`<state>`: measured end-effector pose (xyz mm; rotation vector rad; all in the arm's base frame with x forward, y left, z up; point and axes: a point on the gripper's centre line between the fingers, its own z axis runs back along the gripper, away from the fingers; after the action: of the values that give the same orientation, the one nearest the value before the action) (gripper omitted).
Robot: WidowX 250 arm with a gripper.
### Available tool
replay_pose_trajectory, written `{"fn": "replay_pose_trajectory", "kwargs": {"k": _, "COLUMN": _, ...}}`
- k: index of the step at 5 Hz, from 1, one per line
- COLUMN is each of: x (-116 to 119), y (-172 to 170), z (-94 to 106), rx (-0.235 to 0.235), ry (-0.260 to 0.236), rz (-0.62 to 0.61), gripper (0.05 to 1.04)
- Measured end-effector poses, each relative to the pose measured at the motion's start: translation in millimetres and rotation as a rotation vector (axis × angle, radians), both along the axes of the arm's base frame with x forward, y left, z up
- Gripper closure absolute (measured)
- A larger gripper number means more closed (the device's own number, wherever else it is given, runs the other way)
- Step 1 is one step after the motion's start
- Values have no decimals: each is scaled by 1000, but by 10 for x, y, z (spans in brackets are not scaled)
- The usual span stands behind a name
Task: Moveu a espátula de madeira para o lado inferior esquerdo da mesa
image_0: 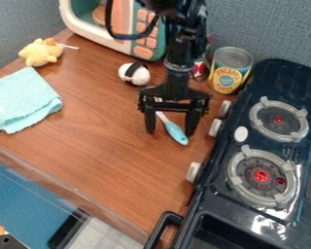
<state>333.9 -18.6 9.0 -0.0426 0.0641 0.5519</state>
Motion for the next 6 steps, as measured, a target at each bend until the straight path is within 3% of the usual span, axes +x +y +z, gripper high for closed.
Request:
{"fn": "replay_pose_trajectory", "kwargs": {"k": 2, "x": 76, "y": 85, "z": -43, "rx": 14, "ry": -2, "rz": -1, "gripper": 135}}
{"fn": "replay_pose_trajectory", "kwargs": {"k": 4, "x": 136, "y": 198, "z": -67, "rx": 32, "ry": -24, "rz": 26, "gripper": 729}}
{"fn": "replay_pose_trajectory", "kwargs": {"k": 5, "x": 120, "y": 199, "z": -64, "rx": 29, "ry": -30, "rz": 2, "gripper": 847}}
{"fn": "replay_pose_trajectory", "kwargs": {"k": 6, "x": 73, "y": 235, "z": -38, "rx": 45, "ry": -41, "rz": -20, "gripper": 847}}
